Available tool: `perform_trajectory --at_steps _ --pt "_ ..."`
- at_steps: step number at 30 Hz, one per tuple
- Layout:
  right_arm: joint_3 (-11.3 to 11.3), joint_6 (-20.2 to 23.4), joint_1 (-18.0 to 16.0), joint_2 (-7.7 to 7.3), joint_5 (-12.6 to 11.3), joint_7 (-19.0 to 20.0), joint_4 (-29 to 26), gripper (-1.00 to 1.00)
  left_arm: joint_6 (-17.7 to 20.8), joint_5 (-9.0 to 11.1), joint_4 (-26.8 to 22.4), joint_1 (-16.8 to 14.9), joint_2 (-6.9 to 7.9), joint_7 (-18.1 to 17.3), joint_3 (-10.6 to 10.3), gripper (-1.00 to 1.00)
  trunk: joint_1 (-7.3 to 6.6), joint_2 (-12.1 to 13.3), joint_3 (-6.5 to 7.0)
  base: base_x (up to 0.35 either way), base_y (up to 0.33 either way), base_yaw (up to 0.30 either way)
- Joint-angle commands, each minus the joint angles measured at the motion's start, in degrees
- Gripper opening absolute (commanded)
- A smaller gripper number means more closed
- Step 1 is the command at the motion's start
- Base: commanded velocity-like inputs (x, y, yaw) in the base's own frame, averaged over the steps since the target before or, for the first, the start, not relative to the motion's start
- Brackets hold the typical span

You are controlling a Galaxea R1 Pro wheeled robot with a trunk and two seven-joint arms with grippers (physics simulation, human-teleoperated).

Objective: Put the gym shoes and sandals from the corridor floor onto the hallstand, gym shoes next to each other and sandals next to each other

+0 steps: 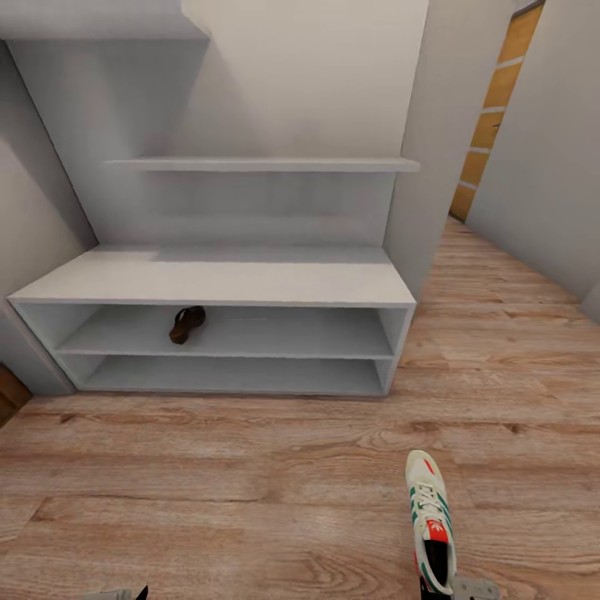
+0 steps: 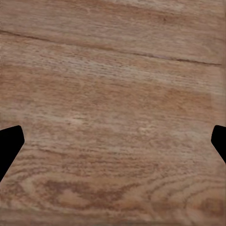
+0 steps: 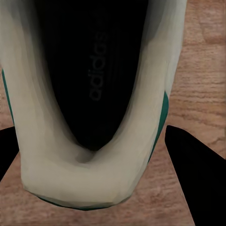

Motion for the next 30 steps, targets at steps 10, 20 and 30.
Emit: perform_trajectory --at_steps 10,20,30 --pt "-0.2 0.0 0.0 0.30 0.0 0.1 0.0 -1.00 0.0 0.4 0.1 0.0 0.01 -0.7 0.2 1.00 -0.01 0.0 -0.04 -0.001 0.000 0.000" --pt "-0.2 2.1 -0.3 1.94 0.0 0.0 -4.2 -1.00 0.0 0.3 0.1 0.0 0.01 -0.7 0.2 1.00 -0.01 0.0 -0.04 0.000 0.000 0.000" --pt "-0.2 19.6 -0.4 4.73 0.0 -0.1 -18.2 -1.00 0.0 0.3 0.1 0.0 0.01 -0.7 0.2 1.00 -0.01 0.0 -0.04 0.000 0.000 0.000"
